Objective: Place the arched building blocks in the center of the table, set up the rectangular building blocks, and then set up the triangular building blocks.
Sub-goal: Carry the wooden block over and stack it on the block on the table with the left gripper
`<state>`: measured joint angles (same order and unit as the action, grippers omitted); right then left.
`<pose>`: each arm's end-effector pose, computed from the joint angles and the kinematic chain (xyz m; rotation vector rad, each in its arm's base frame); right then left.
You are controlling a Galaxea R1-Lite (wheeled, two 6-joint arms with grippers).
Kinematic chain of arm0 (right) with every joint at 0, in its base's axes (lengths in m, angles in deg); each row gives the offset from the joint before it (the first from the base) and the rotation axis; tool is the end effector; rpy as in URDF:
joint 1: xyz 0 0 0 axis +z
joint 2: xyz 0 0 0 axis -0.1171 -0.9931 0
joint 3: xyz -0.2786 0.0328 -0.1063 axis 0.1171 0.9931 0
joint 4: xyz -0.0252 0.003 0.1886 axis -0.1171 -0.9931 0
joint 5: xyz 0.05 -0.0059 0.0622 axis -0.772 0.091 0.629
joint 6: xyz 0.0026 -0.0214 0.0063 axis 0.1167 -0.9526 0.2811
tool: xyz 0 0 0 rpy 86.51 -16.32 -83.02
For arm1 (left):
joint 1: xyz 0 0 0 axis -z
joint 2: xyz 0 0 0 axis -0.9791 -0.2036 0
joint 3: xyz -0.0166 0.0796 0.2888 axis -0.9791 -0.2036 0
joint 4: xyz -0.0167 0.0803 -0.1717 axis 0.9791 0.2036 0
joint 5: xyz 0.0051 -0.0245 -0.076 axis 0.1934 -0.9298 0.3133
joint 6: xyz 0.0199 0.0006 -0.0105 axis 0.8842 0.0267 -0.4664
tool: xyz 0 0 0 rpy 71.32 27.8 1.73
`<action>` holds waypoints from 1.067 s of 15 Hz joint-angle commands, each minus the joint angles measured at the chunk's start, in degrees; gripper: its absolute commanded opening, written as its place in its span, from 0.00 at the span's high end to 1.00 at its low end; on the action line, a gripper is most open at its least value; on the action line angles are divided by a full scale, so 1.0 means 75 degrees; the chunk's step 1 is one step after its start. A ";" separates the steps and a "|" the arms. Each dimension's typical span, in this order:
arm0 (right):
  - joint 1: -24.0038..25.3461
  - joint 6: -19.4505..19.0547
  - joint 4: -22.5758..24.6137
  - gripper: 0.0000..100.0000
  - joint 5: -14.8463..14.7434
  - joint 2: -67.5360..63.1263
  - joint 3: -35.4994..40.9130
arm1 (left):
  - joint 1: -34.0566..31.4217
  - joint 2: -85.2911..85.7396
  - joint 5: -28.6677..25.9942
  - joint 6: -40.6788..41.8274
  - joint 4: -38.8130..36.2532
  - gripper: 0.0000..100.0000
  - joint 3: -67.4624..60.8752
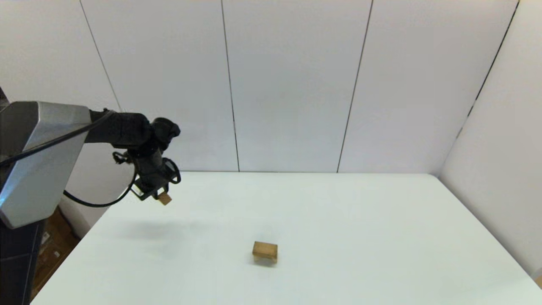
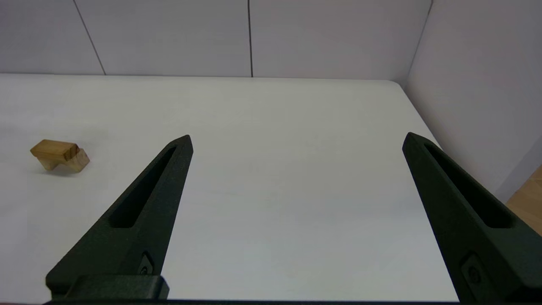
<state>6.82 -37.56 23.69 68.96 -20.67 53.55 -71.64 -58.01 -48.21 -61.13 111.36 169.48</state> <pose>-0.0229 0.0000 0.0761 -0.0017 -0.0087 0.0043 0.4215 -0.0441 0.1117 -0.6883 1.0526 0.6987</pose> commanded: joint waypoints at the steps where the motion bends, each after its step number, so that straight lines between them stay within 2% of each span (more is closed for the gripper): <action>1: -0.0001 0.0001 0.0003 0.00 0.0002 0.0002 0.0000 | 0.1474 0.1372 0.0003 0.0738 0.0493 1.00 0.0211; 3: 0.0010 0.0001 0.0003 0.00 0.0002 0.0002 0.0000 | 0.2224 0.1489 -0.0021 0.1090 0.0868 1.00 0.0668; 8: -0.0001 -0.0010 0.0003 0.00 0.0002 0.0002 0.0000 | 0.3514 0.1196 -0.0173 0.2637 0.0845 1.00 0.0985; 12: -0.0001 0.0001 0.0003 0.00 0.0002 0.0002 0.0000 | 0.3830 0.1032 -0.1345 0.3891 0.0903 1.00 0.0961; 16: 0.0010 0.0001 0.0003 0.00 0.0002 0.0002 0.0000 | 0.3853 0.1020 -0.2353 0.5813 0.1126 1.00 0.0903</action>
<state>6.82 -37.56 23.69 68.96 -20.67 53.55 -42.68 -50.06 -63.23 -23.70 119.41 176.50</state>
